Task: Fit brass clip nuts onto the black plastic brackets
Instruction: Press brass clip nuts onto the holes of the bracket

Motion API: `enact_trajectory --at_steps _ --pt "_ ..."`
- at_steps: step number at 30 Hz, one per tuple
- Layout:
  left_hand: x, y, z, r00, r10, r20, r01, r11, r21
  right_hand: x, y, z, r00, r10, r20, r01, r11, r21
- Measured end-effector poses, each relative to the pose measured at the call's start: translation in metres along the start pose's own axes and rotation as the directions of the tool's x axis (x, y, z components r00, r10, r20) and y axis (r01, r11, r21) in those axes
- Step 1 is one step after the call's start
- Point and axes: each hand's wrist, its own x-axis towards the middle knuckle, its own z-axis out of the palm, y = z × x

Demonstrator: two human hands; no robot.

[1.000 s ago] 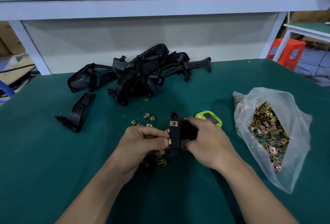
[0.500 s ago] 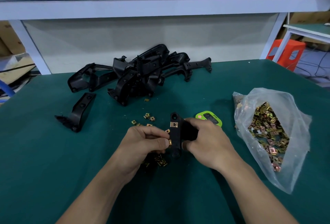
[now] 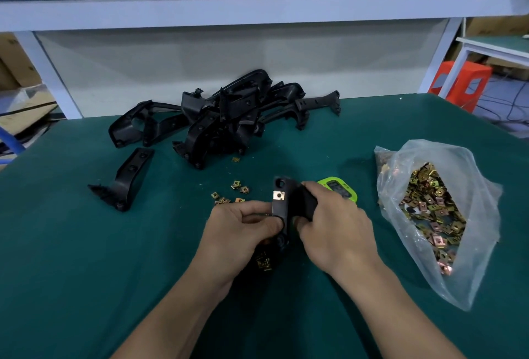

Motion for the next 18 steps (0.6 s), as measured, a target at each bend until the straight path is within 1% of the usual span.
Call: enact_trajectory --at_steps 1,2,4,5,8,11,14,17,18 --pt "-0.001 -0.001 0.004 0.999 0.022 -0.024 -0.021 0.999 0.041 0.000 0.000 0.000 1.000 0.016 -0.012 -0.016 1.000 0.003" --pt "-0.003 -0.003 0.008 0.998 0.052 -0.036 -0.048 0.992 0.117 0.000 0.000 0.000 0.999 0.028 -0.018 -0.028 1.000 0.004" --pt "-0.007 -0.007 0.016 0.992 0.119 -0.044 -0.101 0.951 0.293 0.001 0.000 0.001 0.999 0.039 -0.016 -0.039 0.999 0.000" --pt "-0.008 -0.009 0.020 0.987 0.146 -0.064 -0.116 0.933 0.342 0.001 0.000 0.000 0.999 0.042 -0.014 -0.042 0.999 0.002" --pt "-0.008 -0.011 0.024 0.967 0.216 -0.138 -0.144 0.903 0.404 0.001 0.000 0.000 0.999 0.029 -0.017 -0.029 1.000 0.010" --pt "-0.008 -0.012 0.024 0.945 0.281 -0.168 -0.168 0.855 0.490 0.000 -0.001 0.003 1.000 0.022 -0.005 -0.022 0.998 0.053" --pt "-0.008 -0.012 0.023 0.914 0.374 -0.156 -0.226 0.790 0.569 0.000 -0.001 0.004 1.000 0.026 0.004 -0.026 0.995 0.099" --pt "-0.007 -0.014 0.021 0.918 0.375 -0.129 -0.227 0.763 0.606 -0.001 0.000 0.006 1.000 -0.005 0.029 0.002 0.996 0.095" --pt "-0.007 -0.015 0.020 0.913 0.388 -0.124 -0.226 0.735 0.639 -0.001 0.001 0.006 0.999 -0.012 0.042 0.009 0.996 0.085"
